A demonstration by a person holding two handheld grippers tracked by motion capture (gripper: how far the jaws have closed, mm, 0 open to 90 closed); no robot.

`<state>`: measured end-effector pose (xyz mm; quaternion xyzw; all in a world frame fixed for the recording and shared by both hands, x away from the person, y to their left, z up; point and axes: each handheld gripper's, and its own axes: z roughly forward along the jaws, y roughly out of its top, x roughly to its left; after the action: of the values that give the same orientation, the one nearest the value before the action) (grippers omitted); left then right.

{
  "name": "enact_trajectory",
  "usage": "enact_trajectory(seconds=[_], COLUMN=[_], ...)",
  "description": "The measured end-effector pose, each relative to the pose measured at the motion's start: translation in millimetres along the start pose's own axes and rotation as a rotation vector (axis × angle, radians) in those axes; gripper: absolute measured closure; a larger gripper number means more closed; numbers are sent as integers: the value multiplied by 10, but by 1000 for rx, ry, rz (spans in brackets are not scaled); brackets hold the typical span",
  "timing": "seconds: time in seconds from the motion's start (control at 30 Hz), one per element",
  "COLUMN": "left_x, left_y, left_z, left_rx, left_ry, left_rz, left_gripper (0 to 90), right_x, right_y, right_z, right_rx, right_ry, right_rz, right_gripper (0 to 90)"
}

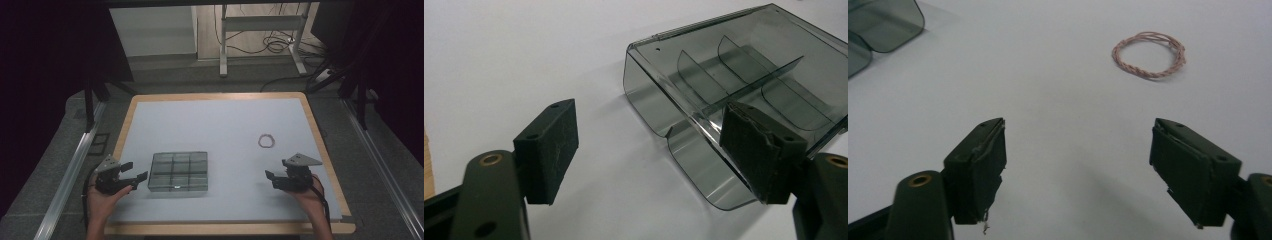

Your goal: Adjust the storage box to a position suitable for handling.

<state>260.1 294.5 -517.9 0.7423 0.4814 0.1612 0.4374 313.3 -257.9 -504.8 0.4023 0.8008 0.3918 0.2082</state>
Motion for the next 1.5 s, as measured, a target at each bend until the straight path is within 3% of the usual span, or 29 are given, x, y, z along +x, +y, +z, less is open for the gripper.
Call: enact_trajectory(seconds=[0.13, 0.67, 0.77, 0.8, 1.0, 1.17, 1.33, 1.5], left_x=[-11, -55, -44, -34, -6, 34, 61, 64], left_y=[-1, 25, 23, 23, 25, 9, -9, -26], left_z=[3, -14, -34, -47, -106, -115, -106, -41], left_rx=[5, -9, -18, -24, -35, -14, 10, 40], left_ry=[8, -7, 10, 5, 14, 32, 50, 46], left_rz=[4, 7, -3, -15, -38, -58, -63, -67], left_gripper=[248, 303, 386, 476, 598, 830, 900, 900], right_x=[-54, -128, -132, -131, -125, -137, -143, -143], right_y=[16, -6, -10, -12, -13, -20, -25, -31], right_z=[-31, -120, -117, -115, -126, -119, -115, -107], right_rx=[-9, -15, -11, -11, -10, -5, -1, 2], right_ry=[26, 11, 9, 9, 7, 3, -1, -3], right_rz=[15, 61, 62, 60, 56, 60, 58, 57], right_gripper=[258, 259, 259, 259, 257, 257, 256, 256])
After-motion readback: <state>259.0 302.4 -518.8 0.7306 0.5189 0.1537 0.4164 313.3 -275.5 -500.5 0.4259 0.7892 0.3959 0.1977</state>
